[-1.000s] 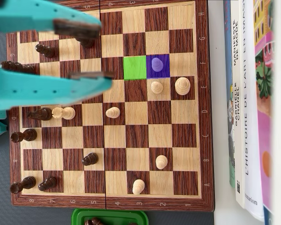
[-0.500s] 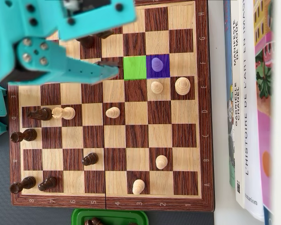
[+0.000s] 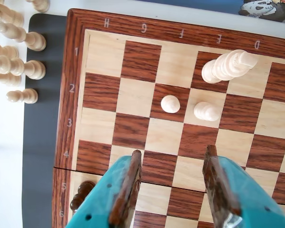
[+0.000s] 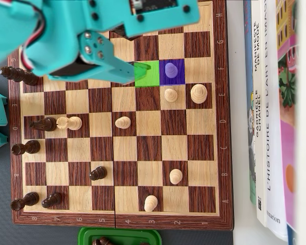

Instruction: Play chess

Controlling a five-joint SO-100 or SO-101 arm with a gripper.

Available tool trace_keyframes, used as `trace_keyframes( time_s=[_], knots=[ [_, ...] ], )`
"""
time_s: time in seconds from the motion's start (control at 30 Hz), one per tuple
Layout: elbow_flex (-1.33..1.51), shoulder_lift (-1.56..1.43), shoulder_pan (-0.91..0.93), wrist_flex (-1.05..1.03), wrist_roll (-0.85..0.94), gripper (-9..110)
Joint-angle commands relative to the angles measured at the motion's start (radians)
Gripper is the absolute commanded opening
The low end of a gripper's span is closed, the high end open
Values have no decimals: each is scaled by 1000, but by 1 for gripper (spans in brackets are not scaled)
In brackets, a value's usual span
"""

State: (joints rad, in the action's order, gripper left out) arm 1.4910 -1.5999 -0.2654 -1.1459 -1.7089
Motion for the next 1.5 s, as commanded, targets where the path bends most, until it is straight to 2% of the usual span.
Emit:
trace_keyframes(
  time_s=[0.0,0.63,1.47],
  knots=[
    [-74,31,8,-3,-14,19],
    [-227,265,34,-3,-3,19],
    [-284,379,49,-3,-3,19]
  ],
)
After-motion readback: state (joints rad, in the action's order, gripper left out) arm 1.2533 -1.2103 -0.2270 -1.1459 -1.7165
